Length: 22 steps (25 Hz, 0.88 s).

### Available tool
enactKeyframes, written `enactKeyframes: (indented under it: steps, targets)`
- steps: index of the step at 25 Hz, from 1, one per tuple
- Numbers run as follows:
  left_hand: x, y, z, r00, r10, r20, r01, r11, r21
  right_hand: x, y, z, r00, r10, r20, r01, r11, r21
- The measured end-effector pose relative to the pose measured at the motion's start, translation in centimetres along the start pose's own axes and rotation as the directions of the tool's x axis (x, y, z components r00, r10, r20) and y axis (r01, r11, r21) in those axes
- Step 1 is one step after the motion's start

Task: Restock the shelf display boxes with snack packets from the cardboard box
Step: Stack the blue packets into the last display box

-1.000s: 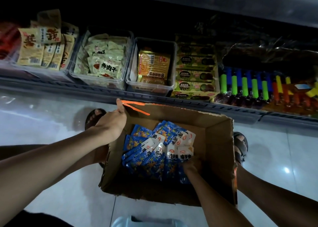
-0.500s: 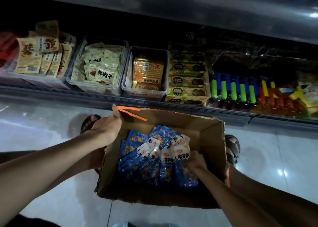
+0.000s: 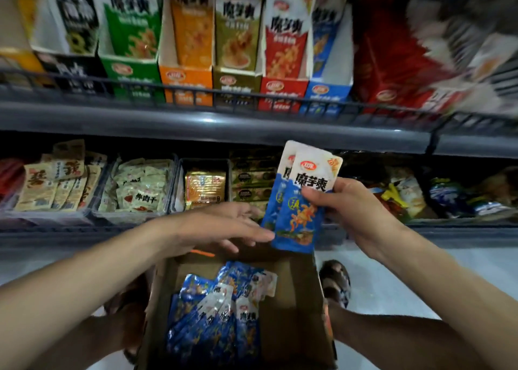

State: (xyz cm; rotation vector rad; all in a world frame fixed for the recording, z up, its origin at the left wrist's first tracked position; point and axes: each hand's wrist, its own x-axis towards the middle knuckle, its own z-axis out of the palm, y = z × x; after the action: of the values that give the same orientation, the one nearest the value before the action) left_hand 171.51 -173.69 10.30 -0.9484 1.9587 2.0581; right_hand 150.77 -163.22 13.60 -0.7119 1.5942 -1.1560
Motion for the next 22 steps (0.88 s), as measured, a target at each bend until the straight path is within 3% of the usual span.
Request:
enactKeyframes:
  steps: [4,9,13,19,22]
  targets:
    - [-0.9,3.6,0.6,0.987,0.13,0.092,-0.099,0.953,-0.286,-0.5,-2.0,0.8,0.995,-0.096,0.02,0.092,0.984,0.15]
    - [-0.5,4.9,0.9,0.985,0.141,0.101,-0.075,0.872,-0.484,0.6,-2.7,2.1,0.988,-0.147,0.044,0.142,0.984,0.109]
    - [-0.3,5.2,1.5,0.982,0.173,0.082,-0.085,0.777,-0.624,1.0,-2.8,2.5,0.994,-0.104,0.01,0.103,0.991,0.084]
    - [-0.6,5.4,1.9,0.984,0.18,0.012,-0.122,0.71,-0.693,0.7,-2.7,3.1,0.992,-0.11,0.057,0.107,0.993,0.05]
    - [-0.6,5.2,2.1,0.986,0.167,-0.028,-0.145,0.749,-0.647,0.6,-2.9,3.3,0.986,-0.151,0.071,0.149,0.988,0.043]
